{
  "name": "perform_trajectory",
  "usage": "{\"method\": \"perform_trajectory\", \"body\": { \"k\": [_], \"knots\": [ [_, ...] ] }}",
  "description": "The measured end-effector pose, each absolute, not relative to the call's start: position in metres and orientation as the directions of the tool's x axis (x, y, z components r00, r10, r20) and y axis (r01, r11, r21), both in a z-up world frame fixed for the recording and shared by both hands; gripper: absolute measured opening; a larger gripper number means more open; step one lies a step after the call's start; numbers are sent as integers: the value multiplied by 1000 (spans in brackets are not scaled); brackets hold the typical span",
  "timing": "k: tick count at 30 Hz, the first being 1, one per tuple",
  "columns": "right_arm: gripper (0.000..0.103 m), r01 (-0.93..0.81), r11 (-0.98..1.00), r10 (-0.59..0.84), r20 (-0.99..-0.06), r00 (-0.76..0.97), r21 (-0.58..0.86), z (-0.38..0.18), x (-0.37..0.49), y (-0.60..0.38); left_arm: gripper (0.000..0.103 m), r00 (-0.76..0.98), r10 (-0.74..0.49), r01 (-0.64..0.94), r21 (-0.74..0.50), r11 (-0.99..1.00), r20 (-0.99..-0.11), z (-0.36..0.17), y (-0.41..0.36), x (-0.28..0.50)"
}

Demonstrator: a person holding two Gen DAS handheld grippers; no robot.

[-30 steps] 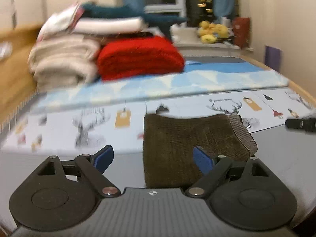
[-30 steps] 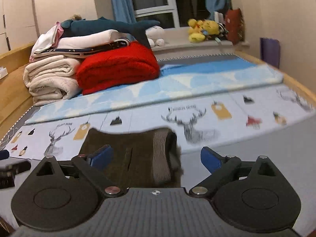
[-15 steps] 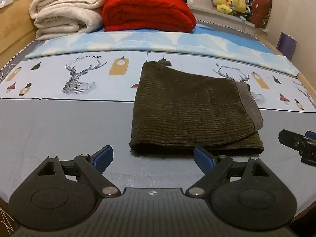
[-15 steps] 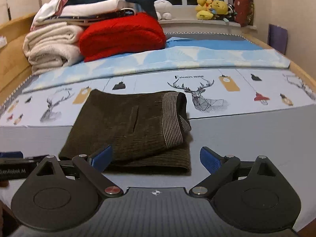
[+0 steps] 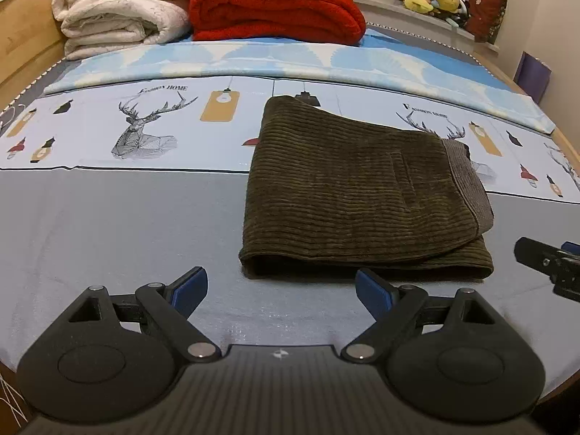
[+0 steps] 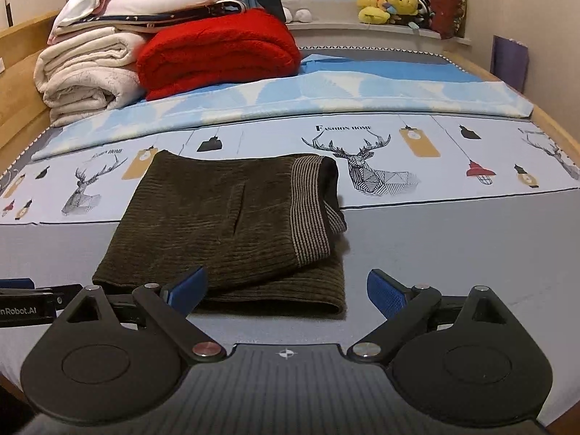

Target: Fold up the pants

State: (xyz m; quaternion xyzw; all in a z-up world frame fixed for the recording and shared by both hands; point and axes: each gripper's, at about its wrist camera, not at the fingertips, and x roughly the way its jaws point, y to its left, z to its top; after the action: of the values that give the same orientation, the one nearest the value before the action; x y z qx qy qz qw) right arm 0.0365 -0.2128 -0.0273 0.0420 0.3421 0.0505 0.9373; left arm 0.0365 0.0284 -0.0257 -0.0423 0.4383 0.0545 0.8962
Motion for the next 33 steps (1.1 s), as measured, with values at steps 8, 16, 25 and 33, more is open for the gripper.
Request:
{"method": "perform_trajectory", "body": {
  "k": [8,16,25,33],
  "knots": [
    [95,-76,991,132,-636,760,115,-26,35,-212,92,610,51,-116,-26,993,-790,-27,25,35],
    [95,-77,990,135,-636,760,117,-24,34,-212,92,610,50,-117,-27,993,-791,-27,24,34],
    [95,-78,990,135,-635,760,117,-24,34,-212,92,611,47,-110,-26,994,-790,-26,23,34],
    [95,-79,990,136,-635,760,116,-24,34,-212,92,613,43,-103,-26,994,-789,-26,23,35]
  ]
}}
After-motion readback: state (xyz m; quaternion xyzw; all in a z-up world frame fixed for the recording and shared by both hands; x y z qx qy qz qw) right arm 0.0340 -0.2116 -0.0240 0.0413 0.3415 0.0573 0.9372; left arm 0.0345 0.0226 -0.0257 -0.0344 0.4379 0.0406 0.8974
